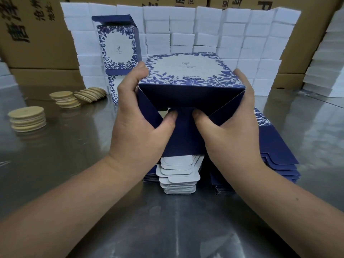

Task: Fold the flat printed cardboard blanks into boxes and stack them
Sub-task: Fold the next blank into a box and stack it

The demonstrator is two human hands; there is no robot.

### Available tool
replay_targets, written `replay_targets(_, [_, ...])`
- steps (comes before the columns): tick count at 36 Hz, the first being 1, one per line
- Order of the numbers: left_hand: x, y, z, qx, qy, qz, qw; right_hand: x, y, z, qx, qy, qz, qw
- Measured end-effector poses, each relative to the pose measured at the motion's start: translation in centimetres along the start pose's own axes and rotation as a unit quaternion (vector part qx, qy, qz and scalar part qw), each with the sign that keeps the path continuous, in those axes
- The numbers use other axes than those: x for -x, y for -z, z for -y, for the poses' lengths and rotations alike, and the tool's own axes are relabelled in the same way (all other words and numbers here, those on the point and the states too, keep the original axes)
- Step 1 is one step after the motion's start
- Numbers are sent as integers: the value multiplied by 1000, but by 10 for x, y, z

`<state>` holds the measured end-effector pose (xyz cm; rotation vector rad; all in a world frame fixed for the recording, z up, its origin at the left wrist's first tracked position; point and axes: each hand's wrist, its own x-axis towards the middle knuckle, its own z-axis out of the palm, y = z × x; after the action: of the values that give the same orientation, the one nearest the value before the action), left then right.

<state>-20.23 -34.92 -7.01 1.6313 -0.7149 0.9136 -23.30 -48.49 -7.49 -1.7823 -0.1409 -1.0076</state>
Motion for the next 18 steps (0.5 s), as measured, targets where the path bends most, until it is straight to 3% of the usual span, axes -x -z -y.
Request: replay_targets(18, [-2,-1,4,-18,-3,-13,1000,-1,-2,-3,0,12,-13,1000])
